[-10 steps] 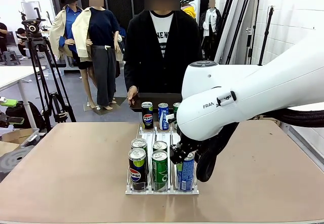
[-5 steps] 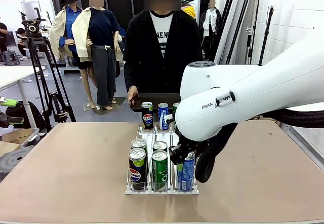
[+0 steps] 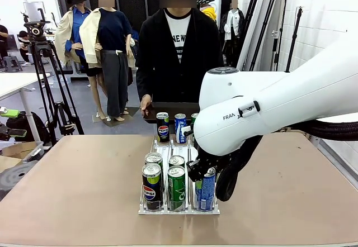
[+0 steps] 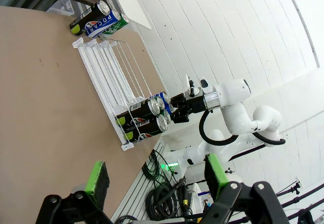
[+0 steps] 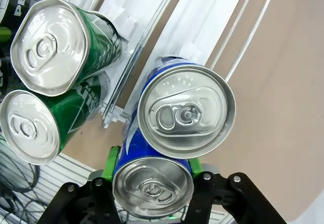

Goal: Retrieve and hand over the desired beverage to the person.
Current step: Pick up a can of the same type that the person held from the Automatic Can Dispenser.

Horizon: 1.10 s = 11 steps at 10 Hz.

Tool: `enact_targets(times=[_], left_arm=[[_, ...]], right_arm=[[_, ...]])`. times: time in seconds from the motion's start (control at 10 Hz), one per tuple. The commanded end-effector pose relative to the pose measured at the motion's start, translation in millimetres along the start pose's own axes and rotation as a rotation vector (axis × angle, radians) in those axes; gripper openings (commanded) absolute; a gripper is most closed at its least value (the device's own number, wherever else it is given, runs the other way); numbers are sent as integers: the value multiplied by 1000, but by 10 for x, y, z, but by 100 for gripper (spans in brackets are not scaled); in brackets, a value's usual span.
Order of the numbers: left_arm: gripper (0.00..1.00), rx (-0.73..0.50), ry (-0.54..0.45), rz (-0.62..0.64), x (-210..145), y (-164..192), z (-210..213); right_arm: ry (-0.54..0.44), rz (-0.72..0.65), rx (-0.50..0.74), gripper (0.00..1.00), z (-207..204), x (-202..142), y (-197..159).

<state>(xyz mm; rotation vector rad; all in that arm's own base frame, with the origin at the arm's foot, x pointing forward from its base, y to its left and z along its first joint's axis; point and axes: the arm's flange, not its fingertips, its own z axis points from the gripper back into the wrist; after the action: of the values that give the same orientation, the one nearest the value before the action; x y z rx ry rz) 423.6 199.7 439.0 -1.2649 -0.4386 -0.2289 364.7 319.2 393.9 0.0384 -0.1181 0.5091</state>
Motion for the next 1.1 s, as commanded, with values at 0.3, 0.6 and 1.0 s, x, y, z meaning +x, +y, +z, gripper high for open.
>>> enact_targets(times=[0.3, 0.6, 1.0], left_arm=[[100, 6, 1, -2, -1, -3, 16], [100, 6, 1, -2, -1, -3, 16], [100, 6, 1, -2, -1, -3, 16]], right_arm=[[0, 1, 0, 0, -3, 0, 2], [-8, 0, -3, 0, 209, 7, 46], [-39, 97, -6, 0, 980, 53, 257]])
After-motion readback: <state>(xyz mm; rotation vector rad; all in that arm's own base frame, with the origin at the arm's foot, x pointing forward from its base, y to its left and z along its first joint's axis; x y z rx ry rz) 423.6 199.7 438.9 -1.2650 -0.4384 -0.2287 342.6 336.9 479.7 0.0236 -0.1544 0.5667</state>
